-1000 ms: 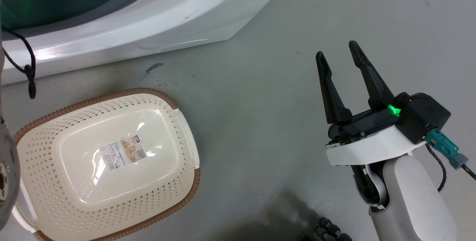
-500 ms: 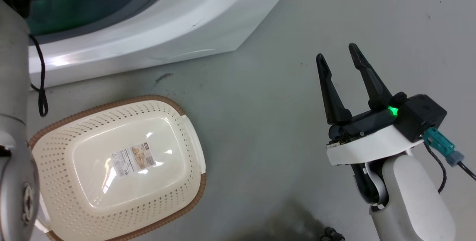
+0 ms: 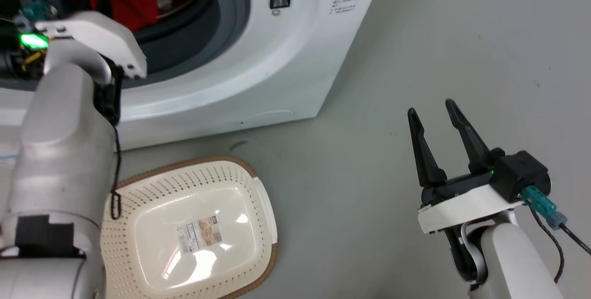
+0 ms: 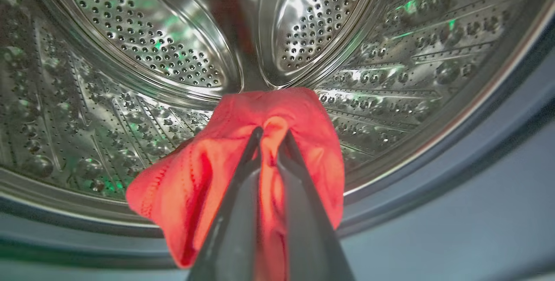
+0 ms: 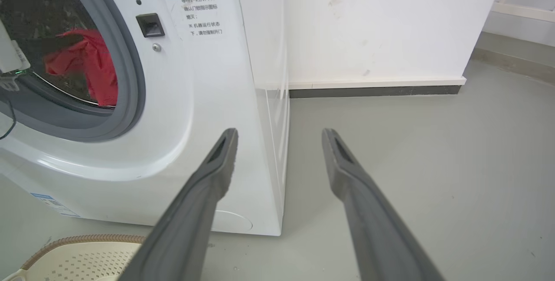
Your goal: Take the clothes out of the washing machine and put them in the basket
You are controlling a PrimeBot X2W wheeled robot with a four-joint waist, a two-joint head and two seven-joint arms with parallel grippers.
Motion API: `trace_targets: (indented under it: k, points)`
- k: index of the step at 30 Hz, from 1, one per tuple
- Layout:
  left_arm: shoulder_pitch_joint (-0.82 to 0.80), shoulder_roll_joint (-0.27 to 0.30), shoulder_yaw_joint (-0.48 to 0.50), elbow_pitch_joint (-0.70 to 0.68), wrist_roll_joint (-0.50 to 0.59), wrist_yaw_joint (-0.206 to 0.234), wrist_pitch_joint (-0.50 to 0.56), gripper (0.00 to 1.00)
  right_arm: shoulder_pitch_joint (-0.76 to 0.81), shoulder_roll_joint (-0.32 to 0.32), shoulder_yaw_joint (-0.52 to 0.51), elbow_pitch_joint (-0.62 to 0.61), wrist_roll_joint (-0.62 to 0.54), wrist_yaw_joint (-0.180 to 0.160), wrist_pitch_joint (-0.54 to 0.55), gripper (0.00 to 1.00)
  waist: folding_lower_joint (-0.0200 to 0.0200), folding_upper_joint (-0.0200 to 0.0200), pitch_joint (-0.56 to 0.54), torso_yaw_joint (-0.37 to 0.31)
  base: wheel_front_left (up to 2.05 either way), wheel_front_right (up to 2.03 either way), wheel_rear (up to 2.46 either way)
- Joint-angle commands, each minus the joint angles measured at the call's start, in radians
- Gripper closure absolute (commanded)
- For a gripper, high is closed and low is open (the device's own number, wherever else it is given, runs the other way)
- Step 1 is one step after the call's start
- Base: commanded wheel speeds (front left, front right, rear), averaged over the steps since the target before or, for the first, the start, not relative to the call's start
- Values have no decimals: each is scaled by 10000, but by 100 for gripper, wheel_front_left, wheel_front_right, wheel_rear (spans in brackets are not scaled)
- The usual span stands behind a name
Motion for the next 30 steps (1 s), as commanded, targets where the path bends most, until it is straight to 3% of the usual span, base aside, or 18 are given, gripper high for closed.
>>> trace_targets:
  k: [1, 16, 30]
  points:
    - [405, -96, 25, -287, -20, -90, -72, 100, 196, 8, -85, 68, -82, -7, -25, 0, 0, 0, -625, 341, 0, 0, 0]
    - [4786, -1021, 1248, -4791, 27, -212, -87, 100, 1428, 6, -501, 336, -404, -5, 92, 0, 0, 0, -2920, 938, 0, 0, 0]
    - [7797, -1873, 1188, -9580, 493, -108, -67, 100, 2306, 8, -988, -256, -532, -5, 507, 0, 0, 0, -3840, 1550, 0, 0, 0]
